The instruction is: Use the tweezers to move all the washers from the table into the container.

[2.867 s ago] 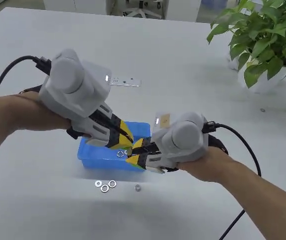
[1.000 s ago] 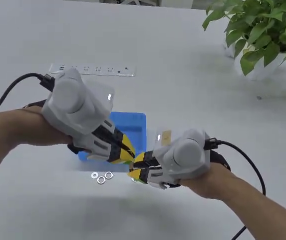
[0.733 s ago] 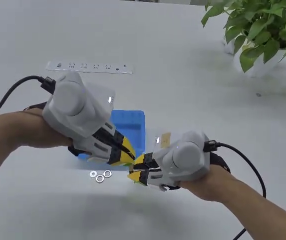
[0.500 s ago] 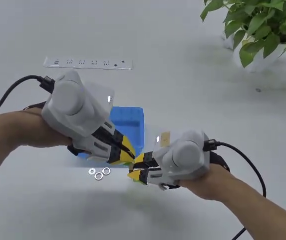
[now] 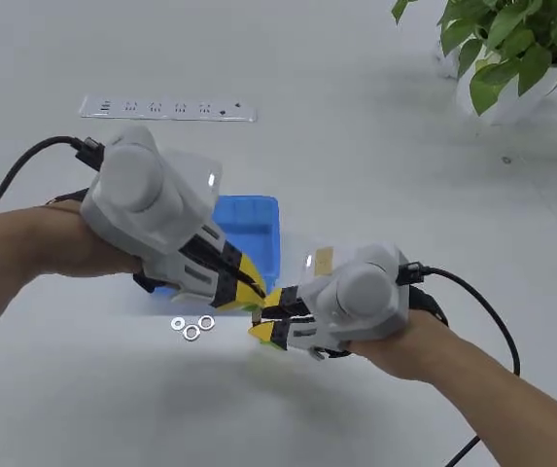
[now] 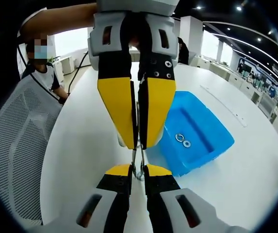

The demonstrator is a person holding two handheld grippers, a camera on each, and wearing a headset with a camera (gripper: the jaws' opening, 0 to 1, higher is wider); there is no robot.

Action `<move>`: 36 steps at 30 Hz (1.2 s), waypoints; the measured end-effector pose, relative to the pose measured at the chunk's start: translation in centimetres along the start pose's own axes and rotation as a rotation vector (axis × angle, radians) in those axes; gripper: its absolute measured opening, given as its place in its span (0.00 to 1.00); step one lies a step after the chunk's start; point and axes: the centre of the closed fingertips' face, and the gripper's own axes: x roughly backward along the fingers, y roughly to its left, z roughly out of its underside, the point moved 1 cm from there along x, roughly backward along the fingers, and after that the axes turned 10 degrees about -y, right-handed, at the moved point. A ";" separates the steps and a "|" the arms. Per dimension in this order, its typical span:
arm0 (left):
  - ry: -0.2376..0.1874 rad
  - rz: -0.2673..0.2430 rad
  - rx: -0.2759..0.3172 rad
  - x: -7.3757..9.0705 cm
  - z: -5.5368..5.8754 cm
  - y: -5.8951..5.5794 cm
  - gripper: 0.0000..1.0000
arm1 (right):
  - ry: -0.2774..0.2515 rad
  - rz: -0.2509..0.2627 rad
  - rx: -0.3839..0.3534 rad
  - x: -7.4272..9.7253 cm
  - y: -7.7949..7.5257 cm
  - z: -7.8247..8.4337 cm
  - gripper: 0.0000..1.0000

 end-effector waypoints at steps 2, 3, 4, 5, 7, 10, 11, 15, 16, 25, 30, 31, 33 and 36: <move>-0.003 -0.004 0.010 0.0 0.0 0.2 0.07 | -0.001 0.003 -0.007 0.0 -0.1 0.1 0.12; -0.002 -0.005 0.010 0.0 0.0 0.3 0.07 | -0.001 0.006 -0.010 -0.1 -0.1 0.1 0.12; -0.001 -0.006 0.010 0.0 0.0 0.3 0.07 | -0.001 0.008 -0.010 -0.1 -0.2 0.1 0.12; -0.002 -0.007 0.010 0.0 0.0 0.4 0.07 | 0.000 0.009 -0.008 0.0 -0.2 0.1 0.12; -0.007 -0.005 0.016 -0.1 -0.1 0.5 0.07 | 0.001 0.010 -0.011 0.0 -0.2 0.1 0.12; -0.013 -0.004 0.025 -0.1 -0.1 0.6 0.07 | -0.005 0.013 -0.020 0.0 -0.3 0.1 0.12; -0.013 -0.004 0.025 -0.1 -0.1 0.6 0.07 | -0.006 0.014 -0.024 0.0 -0.3 0.1 0.12; -0.012 -0.001 0.027 -0.2 0.0 0.5 0.06 | -0.011 0.015 -0.035 0.0 -0.3 0.2 0.11; -0.012 0.001 0.028 -0.2 0.0 0.5 0.06 | -0.012 0.015 -0.039 0.0 -0.3 0.2 0.11; -0.007 0.000 0.032 -0.2 0.1 0.3 0.07 | -0.013 0.015 -0.051 0.0 -0.3 0.1 0.09; -0.001 -0.001 0.027 -0.3 0.0 0.2 0.07 | -0.009 0.013 -0.045 0.0 -0.2 0.1 0.09; -0.001 0.000 0.027 -0.2 0.0 0.1 0.07 | -0.010 0.013 -0.043 0.0 -0.2 0.1 0.09; -0.001 -0.001 0.027 -0.2 -0.1 0.1 0.07 | -0.010 0.013 -0.042 0.0 -0.1 0.0 0.09; -0.002 -0.001 0.027 0.0 -0.2 0.0 0.07 | -0.011 0.012 -0.038 0.1 0.0 -0.3 0.09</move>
